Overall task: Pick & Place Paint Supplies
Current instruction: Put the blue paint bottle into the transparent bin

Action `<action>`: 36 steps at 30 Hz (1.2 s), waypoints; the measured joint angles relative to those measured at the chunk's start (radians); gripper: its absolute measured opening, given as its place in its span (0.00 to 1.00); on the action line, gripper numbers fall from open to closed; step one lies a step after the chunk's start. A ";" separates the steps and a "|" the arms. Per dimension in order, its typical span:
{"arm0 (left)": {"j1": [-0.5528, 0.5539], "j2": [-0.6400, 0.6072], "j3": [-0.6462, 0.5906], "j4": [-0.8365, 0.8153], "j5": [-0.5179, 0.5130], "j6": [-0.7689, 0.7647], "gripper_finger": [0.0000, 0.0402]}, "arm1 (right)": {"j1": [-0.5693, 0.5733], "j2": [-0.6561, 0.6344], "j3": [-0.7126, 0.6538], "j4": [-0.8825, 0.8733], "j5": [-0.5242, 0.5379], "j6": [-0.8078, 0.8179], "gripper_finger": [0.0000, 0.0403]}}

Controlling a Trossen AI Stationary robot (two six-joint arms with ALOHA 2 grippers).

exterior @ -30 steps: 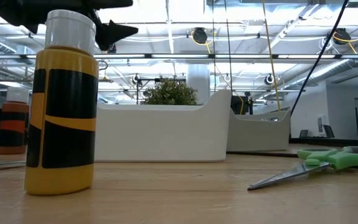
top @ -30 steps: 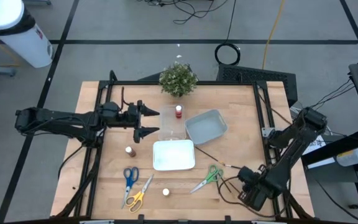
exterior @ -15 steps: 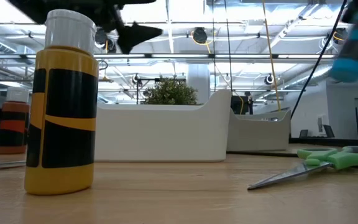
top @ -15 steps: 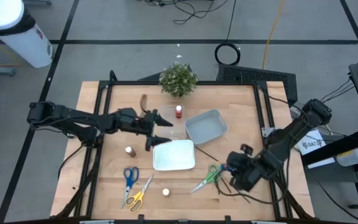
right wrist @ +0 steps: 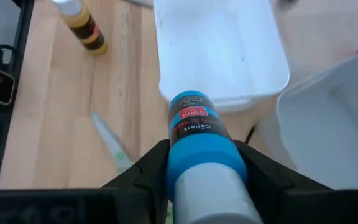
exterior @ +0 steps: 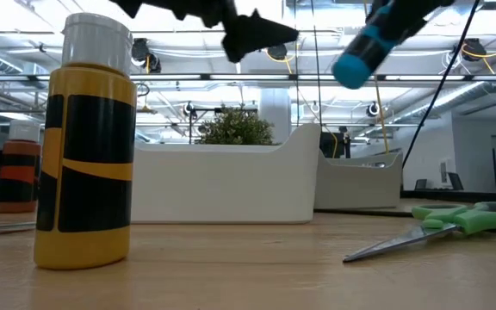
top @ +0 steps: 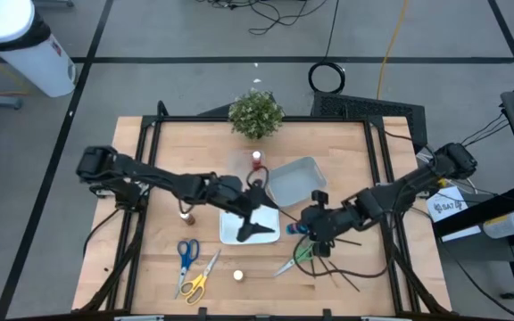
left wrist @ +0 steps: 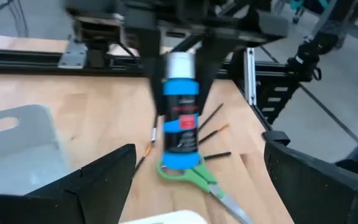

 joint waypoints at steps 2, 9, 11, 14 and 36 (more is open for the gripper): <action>-0.003 0.043 0.032 -0.001 -0.001 -0.001 0.91 | -0.014 0.000 0.000 0.027 0.000 -0.040 0.33; 0.011 0.154 0.137 -0.048 -0.002 0.010 0.91 | -0.042 0.000 0.000 0.093 0.002 -0.145 0.33; 0.015 0.171 0.151 -0.056 -0.002 0.010 0.91 | -0.051 0.000 0.000 0.098 0.004 -0.151 0.33; 0.021 0.191 0.164 -0.056 -0.002 0.010 0.91 | -0.058 0.001 0.000 0.109 0.007 -0.165 0.33; 0.051 0.189 0.164 -0.039 -0.004 0.056 0.28 | -0.063 -0.020 0.000 0.108 0.017 -0.187 0.44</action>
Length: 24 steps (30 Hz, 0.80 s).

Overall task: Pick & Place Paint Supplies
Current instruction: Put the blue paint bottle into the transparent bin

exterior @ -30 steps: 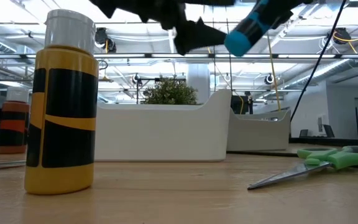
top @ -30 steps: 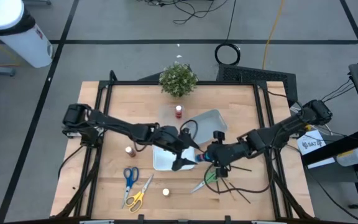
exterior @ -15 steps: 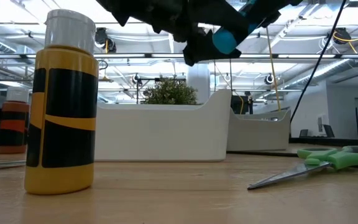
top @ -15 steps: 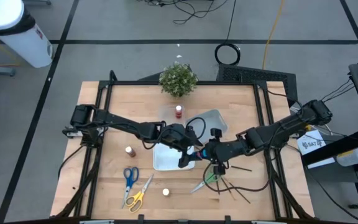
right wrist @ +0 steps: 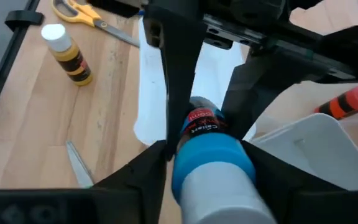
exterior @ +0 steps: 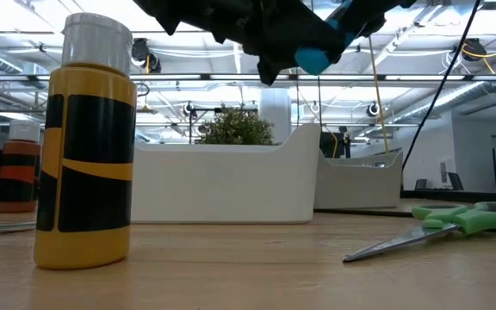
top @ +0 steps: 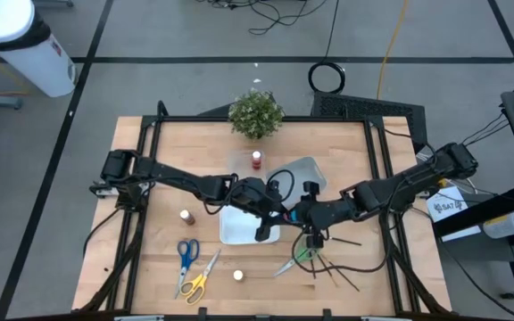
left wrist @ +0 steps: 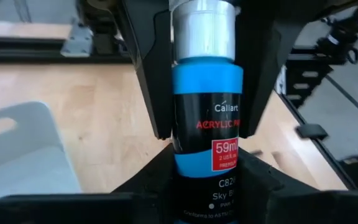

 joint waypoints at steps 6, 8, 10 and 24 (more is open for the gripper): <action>0.020 -0.001 -0.013 0.031 -0.033 0.014 0.28 | 0.001 -0.095 0.001 -0.145 0.030 0.097 0.50; 0.028 -0.002 -0.038 0.083 -0.035 0.013 0.28 | 0.003 -0.130 0.001 -0.192 0.032 0.142 0.50; 0.041 -0.002 -0.074 0.152 -0.033 0.009 0.28 | 0.003 -0.156 0.000 -0.234 0.037 0.191 0.50; 0.118 -0.001 -0.319 0.809 0.198 -0.048 0.28 | -0.025 -0.299 -0.443 0.534 0.272 -0.057 0.49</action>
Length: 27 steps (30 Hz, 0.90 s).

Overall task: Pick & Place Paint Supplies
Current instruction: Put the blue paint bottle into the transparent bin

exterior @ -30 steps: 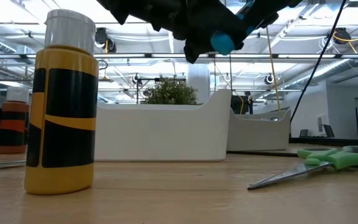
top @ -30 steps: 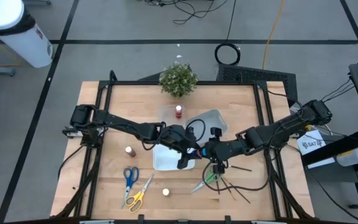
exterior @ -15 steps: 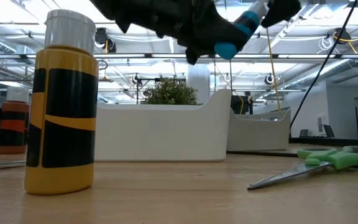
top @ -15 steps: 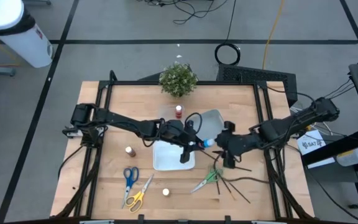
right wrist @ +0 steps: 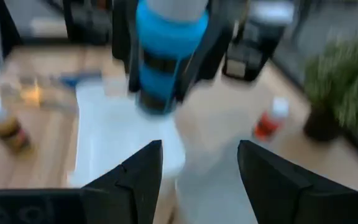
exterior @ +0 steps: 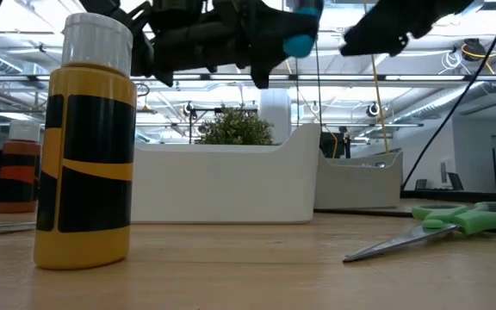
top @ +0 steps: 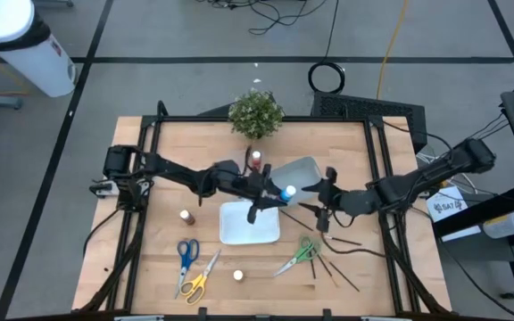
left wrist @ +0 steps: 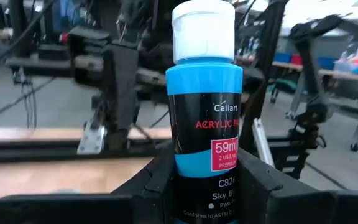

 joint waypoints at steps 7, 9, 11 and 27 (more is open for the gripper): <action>-0.001 0.000 -0.003 0.002 0.006 -0.002 0.28 | -0.056 0.051 -0.279 0.831 -0.166 -0.185 0.49; -0.002 0.000 -0.003 0.002 0.005 -0.012 0.28 | -0.076 0.088 -0.317 0.979 -0.245 -0.170 0.51; -0.004 0.000 -0.003 0.001 -0.006 -0.014 0.28 | -0.091 0.125 -0.325 1.039 -0.267 -0.147 0.55; -0.014 0.000 -0.003 -0.007 -0.039 0.012 0.28 | -0.125 0.347 -0.160 1.047 -0.277 -0.144 0.60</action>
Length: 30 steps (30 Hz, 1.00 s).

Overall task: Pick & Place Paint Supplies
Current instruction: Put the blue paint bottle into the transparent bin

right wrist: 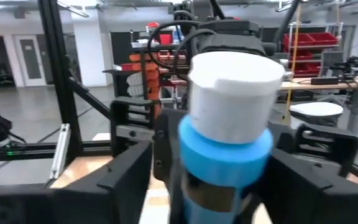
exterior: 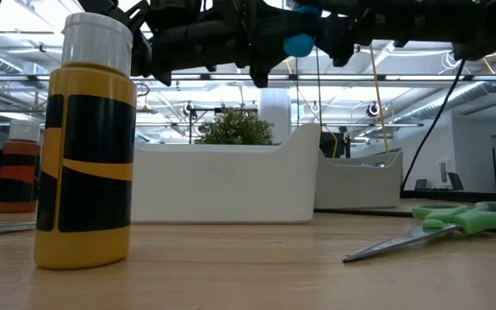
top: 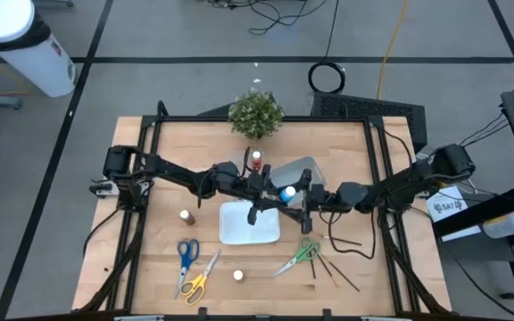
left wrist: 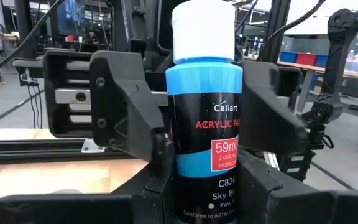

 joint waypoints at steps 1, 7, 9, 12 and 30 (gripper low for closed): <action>0.000 0.000 0.000 0.000 0.000 0.001 0.28 | 0.000 0.000 0.000 0.003 0.013 -0.001 0.57; 0.000 0.000 0.000 0.001 0.003 0.016 0.28 | 0.000 -0.001 0.000 0.004 0.016 -0.002 0.31; 0.000 0.000 0.000 0.000 0.003 0.019 0.28 | 0.001 -0.001 0.000 0.003 0.016 -0.002 0.27; 0.000 -0.001 0.000 -0.010 0.003 0.013 0.28 | 0.001 -0.001 0.000 0.000 0.015 0.002 0.27; -0.075 -0.318 0.262 -1.161 -0.410 0.047 0.53 | 0.001 -0.168 0.002 -0.352 0.015 0.093 0.26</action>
